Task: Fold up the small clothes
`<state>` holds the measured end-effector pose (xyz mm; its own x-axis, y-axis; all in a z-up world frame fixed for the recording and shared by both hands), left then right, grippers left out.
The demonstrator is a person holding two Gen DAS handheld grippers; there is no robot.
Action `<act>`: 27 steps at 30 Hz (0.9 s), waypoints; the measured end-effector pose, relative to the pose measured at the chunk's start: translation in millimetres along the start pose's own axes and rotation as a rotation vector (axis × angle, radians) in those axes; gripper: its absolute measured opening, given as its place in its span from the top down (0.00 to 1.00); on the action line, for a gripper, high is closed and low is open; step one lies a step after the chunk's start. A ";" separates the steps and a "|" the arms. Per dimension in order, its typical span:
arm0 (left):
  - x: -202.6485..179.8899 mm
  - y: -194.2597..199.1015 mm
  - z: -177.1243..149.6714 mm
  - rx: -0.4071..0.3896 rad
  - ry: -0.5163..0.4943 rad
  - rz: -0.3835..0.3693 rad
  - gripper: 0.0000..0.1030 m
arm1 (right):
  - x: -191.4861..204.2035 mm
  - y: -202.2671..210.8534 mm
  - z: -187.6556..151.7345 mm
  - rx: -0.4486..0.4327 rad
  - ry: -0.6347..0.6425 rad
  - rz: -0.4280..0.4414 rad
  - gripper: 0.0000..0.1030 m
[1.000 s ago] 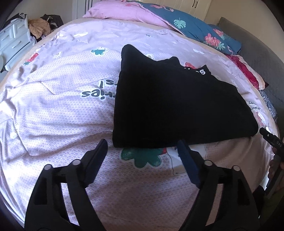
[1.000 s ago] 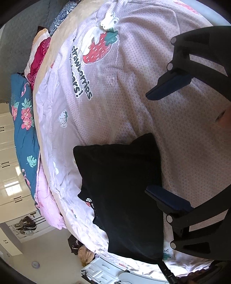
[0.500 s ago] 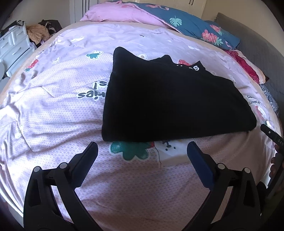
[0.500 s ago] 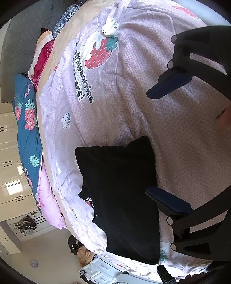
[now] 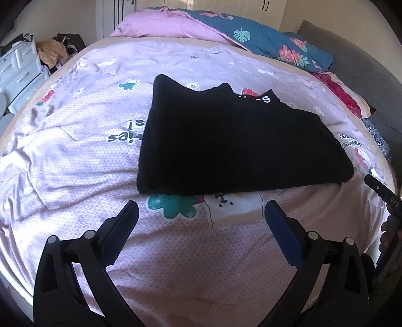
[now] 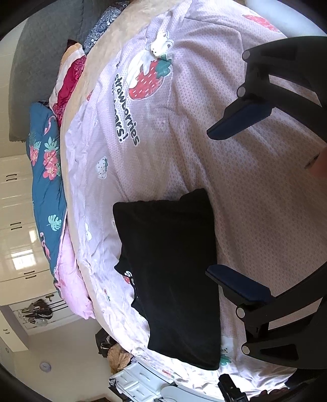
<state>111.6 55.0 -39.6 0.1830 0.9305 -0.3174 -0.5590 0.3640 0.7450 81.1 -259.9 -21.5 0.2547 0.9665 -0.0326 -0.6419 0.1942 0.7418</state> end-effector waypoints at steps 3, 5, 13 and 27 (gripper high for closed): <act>4.7 5.7 -0.3 -0.012 0.011 0.003 0.09 | 8.3 4.6 0.4 -0.007 0.013 0.011 0.04; 7.8 8.4 -0.5 -0.017 0.016 0.005 0.09 | 15.4 7.4 0.3 -0.011 0.026 0.019 0.04; 24.6 19.2 -2.0 -0.041 0.049 0.017 0.09 | 52.2 15.7 -4.6 -0.016 0.098 0.055 0.04; 65.2 35.6 -4.3 -0.079 0.107 0.046 0.09 | 141.9 31.5 -14.9 -0.029 0.260 0.126 0.04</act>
<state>100.1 128.5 -36.3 0.0710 0.9348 -0.3481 -0.6277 0.3131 0.7128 86.2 -114.1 -12.8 -0.0202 0.9932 -0.1145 -0.6779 0.0706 0.7318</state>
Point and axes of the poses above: each gripper's, at about its wrist camera, not at the fingertips, and y roughly against the way its jaws point, x to its left, z to its top, the point moved 6 cm from there along -y, roughly the way its jaws point, and after that the axes turned 14 degrees about -z, right-handed, at the moved point
